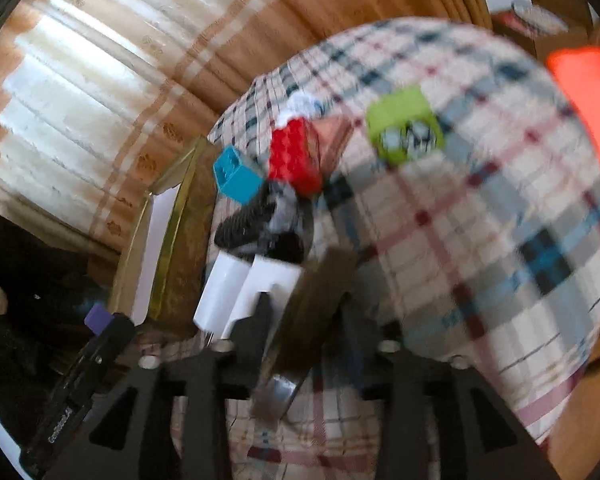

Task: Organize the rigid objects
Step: 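Lift the purple cube with the left gripper while the right carries the brown bar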

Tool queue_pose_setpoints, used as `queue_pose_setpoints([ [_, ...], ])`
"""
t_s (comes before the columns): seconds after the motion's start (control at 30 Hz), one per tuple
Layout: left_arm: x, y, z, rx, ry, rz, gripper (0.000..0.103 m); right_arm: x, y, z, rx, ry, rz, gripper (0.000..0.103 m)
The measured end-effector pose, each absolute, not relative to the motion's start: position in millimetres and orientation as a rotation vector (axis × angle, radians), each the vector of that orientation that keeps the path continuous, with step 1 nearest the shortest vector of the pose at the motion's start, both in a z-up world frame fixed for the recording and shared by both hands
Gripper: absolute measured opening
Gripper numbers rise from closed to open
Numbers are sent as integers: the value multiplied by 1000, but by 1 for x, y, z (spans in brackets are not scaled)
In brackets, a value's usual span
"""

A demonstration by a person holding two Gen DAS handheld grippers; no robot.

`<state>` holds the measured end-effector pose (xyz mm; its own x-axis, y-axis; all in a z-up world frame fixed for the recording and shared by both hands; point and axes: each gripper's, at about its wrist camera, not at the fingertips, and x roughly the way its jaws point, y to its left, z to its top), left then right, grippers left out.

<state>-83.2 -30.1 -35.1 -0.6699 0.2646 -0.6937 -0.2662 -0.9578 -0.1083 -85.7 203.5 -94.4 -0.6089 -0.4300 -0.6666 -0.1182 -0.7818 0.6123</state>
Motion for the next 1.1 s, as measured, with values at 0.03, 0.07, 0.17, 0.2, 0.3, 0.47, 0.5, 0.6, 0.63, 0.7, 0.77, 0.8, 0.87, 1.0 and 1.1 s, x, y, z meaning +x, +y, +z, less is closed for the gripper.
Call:
queue_pose_setpoints([
  [0.03, -83, -30, -35, -1094, 0, 2633, 39, -84, 200, -92, 1278, -896, -2508, 39],
  [0.07, -84, -31, -35, -1095, -4, 2633, 39, -84, 196, -90, 1278, -869, -2496, 39],
  [0.17, -84, -32, -35, -1094, -9, 2638, 39, -81, 191, -90, 1284, -866, -2462, 39],
  [0.2, -83, -33, -36, -1094, -12, 2639, 39, -81, 189, -91, 1291, -846, -2464, 39],
  [0.3, -84, -36, -35, -1090, -27, 2634, 39, -81, 189, -90, 1296, -851, -2454, 30],
  [0.47, -84, -40, -32, -1077, -31, 2645, 39, -81, 193, -83, 1270, -878, -2445, 22],
  [0.5, -84, -41, -32, -1076, -35, 2645, 39, -81, 193, -81, 1260, -875, -2453, 21],
  [0.6, -84, -44, -30, -1073, -43, 2649, 39, -78, 196, -69, 1214, -882, -2464, 21],
  [0.63, -85, -45, -30, -1071, -46, 2649, 39, -78, 196, -66, 1200, -880, -2469, 20],
  [0.7, -86, -47, -28, -1068, -52, 2650, 39, -78, 196, -54, 1162, -859, -2494, 17],
  [0.77, -87, -48, -26, -1062, -57, 2653, 39, -77, 195, -44, 1129, -834, -2512, 17],
  [0.8, -88, -49, -25, -1058, -55, 2656, 39, -78, 193, -38, 1108, -817, -2523, 17],
  [0.87, -88, -51, -23, -1047, -56, 2667, 39, -81, 190, -31, 1088, -806, -2523, 17],
  [1.0, -91, -60, -16, -1029, -73, 2696, 39, -90, 177, -17, 1051, -790, -2495, 17],
  [1.1, -95, -71, -11, -1015, -84, 2732, 39, -99, 158, -5, 1017, -746, -2473, 17],
])
